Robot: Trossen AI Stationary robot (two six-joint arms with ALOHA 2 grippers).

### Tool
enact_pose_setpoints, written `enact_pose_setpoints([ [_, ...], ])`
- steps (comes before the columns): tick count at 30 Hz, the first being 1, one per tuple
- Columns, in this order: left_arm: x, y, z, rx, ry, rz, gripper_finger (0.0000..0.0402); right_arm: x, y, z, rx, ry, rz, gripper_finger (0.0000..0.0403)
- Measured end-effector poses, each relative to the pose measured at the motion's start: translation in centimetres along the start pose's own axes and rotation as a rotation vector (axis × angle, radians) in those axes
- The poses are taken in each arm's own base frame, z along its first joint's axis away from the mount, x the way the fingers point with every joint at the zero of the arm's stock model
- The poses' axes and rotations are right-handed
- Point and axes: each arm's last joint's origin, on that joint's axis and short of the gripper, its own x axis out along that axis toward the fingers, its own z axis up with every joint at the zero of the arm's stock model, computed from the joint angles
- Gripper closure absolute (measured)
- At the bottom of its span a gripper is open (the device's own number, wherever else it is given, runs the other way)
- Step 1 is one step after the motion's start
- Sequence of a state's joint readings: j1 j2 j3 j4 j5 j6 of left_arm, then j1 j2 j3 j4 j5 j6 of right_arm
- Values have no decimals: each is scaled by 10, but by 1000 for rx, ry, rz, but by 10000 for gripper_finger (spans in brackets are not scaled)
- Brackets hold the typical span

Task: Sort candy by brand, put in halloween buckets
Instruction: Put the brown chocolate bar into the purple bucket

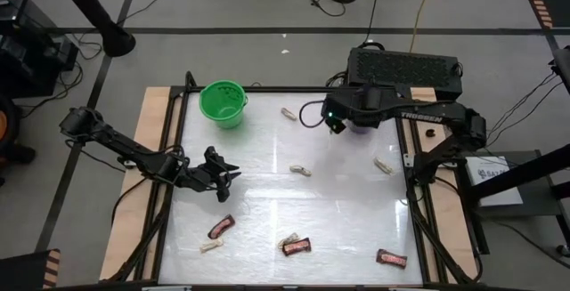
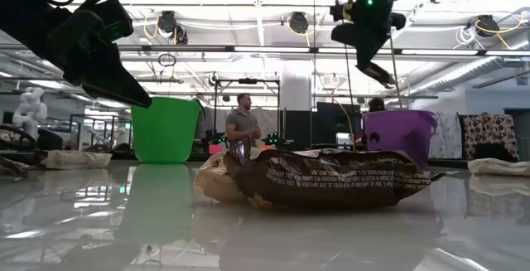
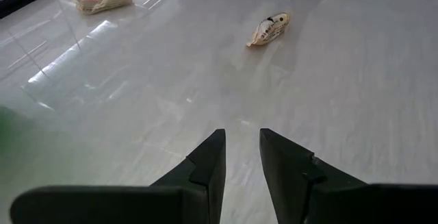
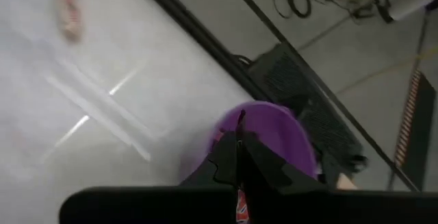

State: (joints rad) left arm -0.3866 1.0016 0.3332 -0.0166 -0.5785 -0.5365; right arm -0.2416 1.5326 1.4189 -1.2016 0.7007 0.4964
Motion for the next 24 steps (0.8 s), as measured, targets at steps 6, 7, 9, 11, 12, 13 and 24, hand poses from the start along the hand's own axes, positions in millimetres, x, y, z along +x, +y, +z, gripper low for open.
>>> enact_pose_setpoints([
  [6,0,0,0,0,1,-2,304,24,-18,-1,9,75,-73,399],
  [7,0,0,0,0,3,-6,304,29,-20,-2,12,87,-88,399],
  [9,0,0,0,0,5,-8,304,38,-25,-4,21,115,-111,399],
  [11,0,0,0,0,5,-9,304,46,-29,-7,29,140,-129,398],
  [12,0,0,0,0,6,-9,304,50,-31,-8,34,153,-138,396],
  [13,0,0,0,1,6,-10,304,53,-32,-10,41,165,-145,392],
  [24,0,0,-2,4,35,-23,304,59,-38,-10,66,194,-140,281],
])
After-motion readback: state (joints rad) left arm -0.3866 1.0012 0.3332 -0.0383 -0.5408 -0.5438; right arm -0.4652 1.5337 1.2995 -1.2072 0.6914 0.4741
